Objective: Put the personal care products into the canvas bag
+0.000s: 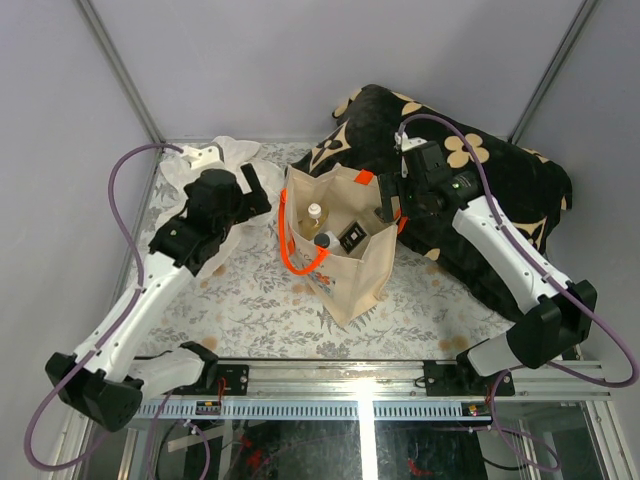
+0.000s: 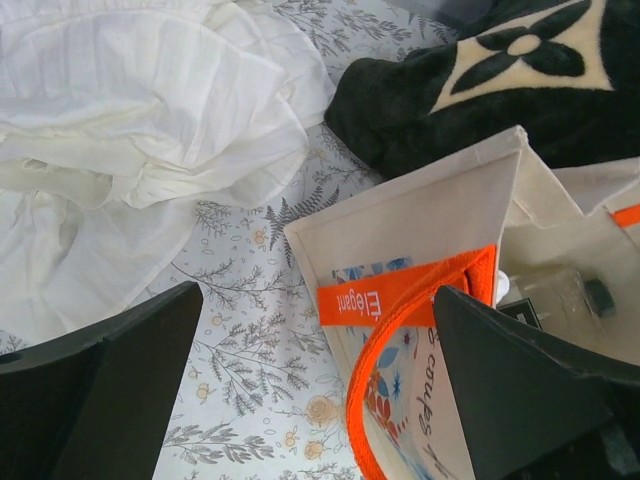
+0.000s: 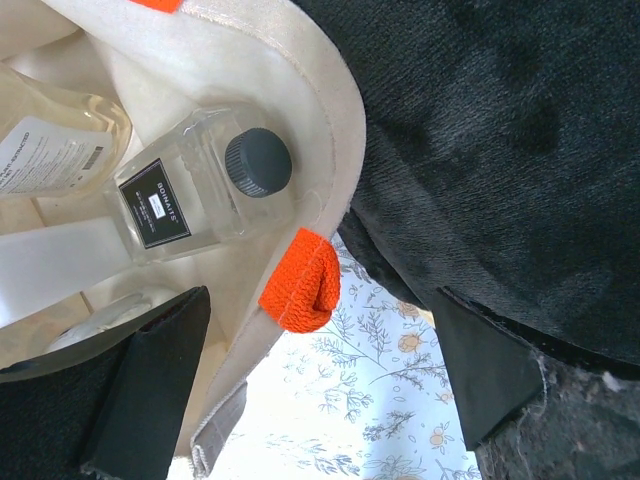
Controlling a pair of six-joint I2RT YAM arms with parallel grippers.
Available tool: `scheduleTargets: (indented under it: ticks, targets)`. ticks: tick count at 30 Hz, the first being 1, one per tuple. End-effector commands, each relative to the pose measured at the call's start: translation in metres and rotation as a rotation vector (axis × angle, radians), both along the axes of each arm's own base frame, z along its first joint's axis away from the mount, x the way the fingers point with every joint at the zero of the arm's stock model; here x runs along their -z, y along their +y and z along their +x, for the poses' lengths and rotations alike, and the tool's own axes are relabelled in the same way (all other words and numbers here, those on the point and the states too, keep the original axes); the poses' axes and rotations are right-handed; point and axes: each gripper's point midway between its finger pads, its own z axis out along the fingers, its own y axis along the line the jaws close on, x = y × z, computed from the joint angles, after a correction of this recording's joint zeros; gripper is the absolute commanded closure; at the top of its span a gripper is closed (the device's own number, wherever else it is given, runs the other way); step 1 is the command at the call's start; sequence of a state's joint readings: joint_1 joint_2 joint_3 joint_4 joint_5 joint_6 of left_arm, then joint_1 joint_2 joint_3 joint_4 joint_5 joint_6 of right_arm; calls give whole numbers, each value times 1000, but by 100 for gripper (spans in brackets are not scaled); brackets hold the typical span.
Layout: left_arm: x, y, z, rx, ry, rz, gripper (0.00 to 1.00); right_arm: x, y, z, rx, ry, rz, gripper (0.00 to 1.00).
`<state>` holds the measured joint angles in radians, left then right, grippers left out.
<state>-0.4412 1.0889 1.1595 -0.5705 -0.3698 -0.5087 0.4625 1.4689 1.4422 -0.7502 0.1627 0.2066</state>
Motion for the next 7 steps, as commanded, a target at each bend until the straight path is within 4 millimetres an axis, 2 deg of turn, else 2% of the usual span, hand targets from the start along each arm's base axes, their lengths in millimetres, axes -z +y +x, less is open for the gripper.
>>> scheduleTargets:
  ticks: [1,7]
  targets:
    - [-11,9,11,-89,-14,-12,0,-27,2,6,1,-74,40,1]
    - [-20,9,12,-84,-55,-20,0,-29,-1,6,6,-78,32,1]
